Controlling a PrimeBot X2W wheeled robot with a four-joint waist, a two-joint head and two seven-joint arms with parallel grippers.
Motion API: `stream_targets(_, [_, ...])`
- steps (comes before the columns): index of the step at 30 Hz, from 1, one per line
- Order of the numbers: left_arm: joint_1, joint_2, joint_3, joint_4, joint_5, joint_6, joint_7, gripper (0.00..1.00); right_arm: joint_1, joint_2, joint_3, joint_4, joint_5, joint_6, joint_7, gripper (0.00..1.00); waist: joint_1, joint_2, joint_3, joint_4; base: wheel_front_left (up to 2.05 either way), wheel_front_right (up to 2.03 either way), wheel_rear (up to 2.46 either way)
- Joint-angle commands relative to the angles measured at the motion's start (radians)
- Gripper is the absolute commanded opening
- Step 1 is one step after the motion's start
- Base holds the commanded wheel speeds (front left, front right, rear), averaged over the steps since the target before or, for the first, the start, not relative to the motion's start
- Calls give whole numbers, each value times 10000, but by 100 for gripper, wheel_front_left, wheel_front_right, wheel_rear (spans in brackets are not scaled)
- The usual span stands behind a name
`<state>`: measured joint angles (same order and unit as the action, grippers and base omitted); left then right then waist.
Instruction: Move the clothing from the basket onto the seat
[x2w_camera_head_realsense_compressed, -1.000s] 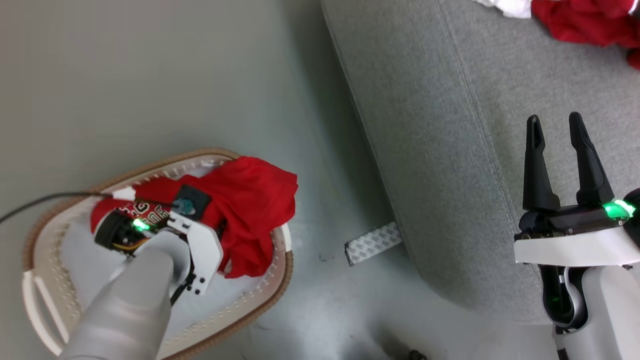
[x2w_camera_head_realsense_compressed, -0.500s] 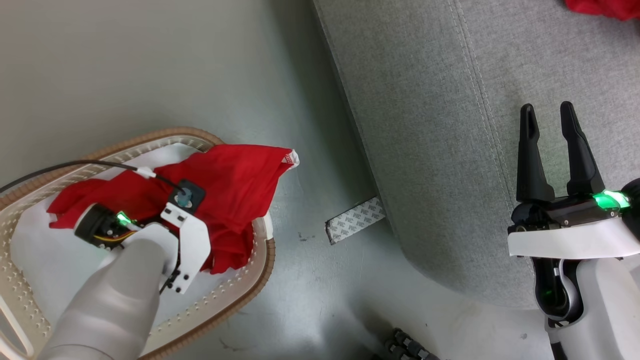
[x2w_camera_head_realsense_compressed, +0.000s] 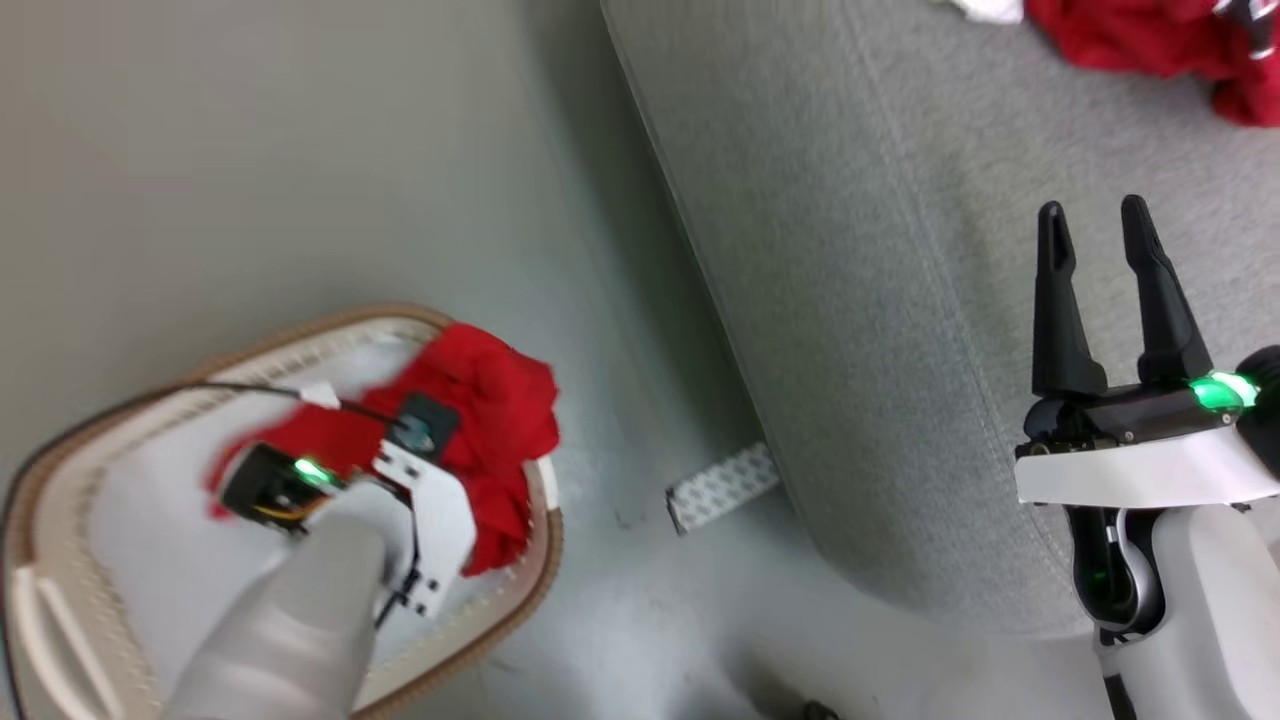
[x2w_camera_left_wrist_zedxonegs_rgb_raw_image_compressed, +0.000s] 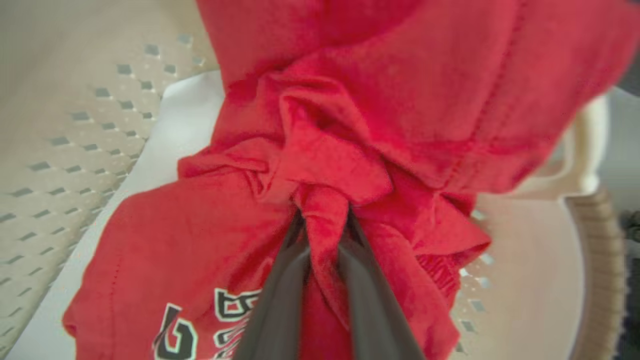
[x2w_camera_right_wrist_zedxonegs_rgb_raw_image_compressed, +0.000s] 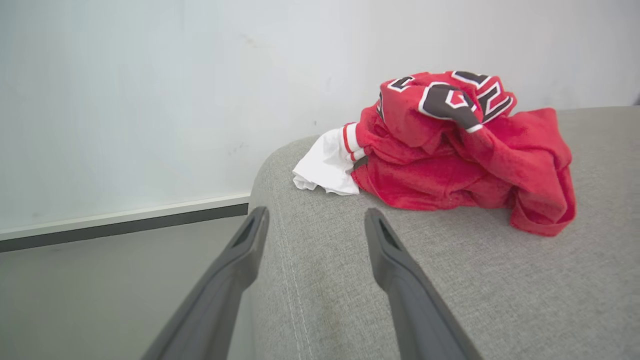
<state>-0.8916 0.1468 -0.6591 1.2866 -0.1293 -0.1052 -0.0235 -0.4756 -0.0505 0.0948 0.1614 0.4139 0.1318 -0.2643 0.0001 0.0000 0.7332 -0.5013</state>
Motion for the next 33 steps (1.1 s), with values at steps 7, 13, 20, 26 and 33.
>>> stream_targets(7, [750,-659,-100,-117,-539,-207,-1556,0,582,-82,-392,196,-910,-24,1,100,-1,0,-2592,1108,0,0,0])
stream_targets(13, [1133,-921,-145,-548,-1036,-252,-2196,0,978,-437,-458,351,-1139,-22,1,100,-1,0,-3859,1653,0,0,0])
stream_targets(20, [1867,-950,-477,-2339,-2339,-257,-2420,0,1571,-647,-474,565,-1210,-22,3,100,-1,0,-5280,2369,0,0,0])
stream_targets(26, [2071,-948,-467,-3674,-2924,-210,-2413,0,2013,-694,-329,781,-1160,-22,1,100,-1,0,-6167,2906,0,0,0])
stream_targets(33, [2064,-917,-71,-4856,-3044,-109,-2411,0,2465,-680,-25,980,-1087,-22,1,100,-1,0,-6804,3518,0,0,0])
